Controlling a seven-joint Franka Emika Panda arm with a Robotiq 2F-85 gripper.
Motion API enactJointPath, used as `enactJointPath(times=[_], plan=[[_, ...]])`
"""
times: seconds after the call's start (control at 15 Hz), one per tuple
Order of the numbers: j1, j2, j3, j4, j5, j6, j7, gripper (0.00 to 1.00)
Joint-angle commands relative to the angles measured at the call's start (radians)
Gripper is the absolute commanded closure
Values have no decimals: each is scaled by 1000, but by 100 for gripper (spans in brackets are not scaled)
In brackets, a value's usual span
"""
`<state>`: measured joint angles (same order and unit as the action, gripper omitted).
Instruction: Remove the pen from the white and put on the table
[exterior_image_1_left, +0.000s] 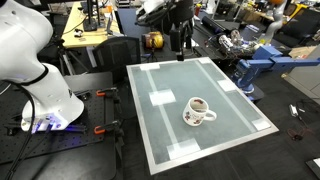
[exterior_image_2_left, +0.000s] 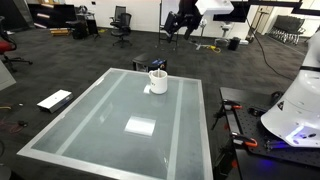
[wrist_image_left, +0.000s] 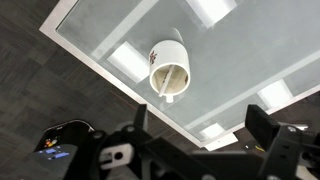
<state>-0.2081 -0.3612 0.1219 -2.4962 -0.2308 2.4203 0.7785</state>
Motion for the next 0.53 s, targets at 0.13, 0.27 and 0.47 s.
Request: enactJointPath(times=[0.13,0.27,0.47], plan=[[-61,130,41,21,-223,103,344,0],[-53,170,25,31,-294,99,454,0],[-30,229,-4,45,-358,85,575,0]])
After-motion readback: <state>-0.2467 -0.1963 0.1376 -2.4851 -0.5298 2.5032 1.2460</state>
